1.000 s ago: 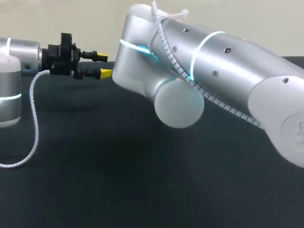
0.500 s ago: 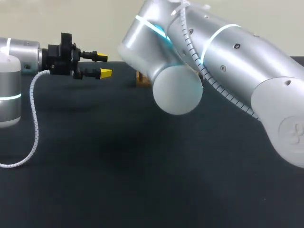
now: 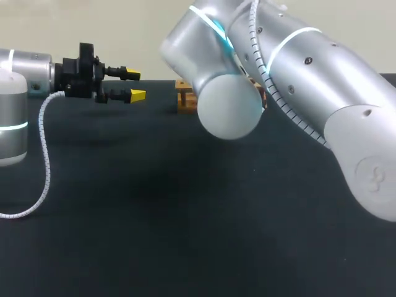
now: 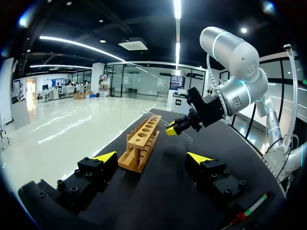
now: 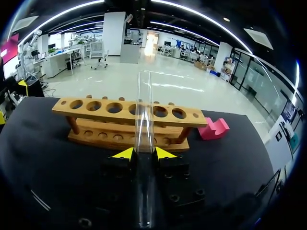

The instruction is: Grasp the test tube, adjust it, and insert it.

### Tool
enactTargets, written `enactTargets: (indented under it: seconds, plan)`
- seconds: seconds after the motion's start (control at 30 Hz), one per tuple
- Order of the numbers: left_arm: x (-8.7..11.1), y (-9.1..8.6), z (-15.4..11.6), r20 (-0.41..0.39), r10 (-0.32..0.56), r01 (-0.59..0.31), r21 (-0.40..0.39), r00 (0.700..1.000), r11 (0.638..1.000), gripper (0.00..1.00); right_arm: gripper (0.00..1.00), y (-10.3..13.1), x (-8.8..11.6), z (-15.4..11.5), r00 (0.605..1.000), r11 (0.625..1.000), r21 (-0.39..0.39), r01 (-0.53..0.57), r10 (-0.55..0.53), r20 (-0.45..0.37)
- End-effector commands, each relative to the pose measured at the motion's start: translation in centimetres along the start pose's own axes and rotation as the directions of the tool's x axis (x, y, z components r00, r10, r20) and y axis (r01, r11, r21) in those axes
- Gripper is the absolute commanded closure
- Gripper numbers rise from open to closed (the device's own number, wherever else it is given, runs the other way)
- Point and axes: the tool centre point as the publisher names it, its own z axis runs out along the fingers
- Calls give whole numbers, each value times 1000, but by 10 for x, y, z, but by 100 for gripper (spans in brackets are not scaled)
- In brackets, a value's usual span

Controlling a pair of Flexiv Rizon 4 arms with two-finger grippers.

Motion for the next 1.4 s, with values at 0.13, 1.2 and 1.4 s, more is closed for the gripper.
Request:
enactTargets:
  seconds: [0.13, 1.2, 1.4]
  plan:
    - [1, -1, 0, 4, 3, -3, -3, 1000, 1000, 0, 100, 1, -5, 1, 999, 1000, 16, -2, 2, -40]
    - [1, -1, 0, 4, 3, -3, -3, 1000, 1000, 0, 100, -1, 14, 12, 992, 1000, -26, -11, 8, -130]
    - [1, -1, 0, 4, 3, -3, -3, 1000, 1000, 0, 100, -1, 14, 13, 990, 1000, -29, -10, 6, -138]
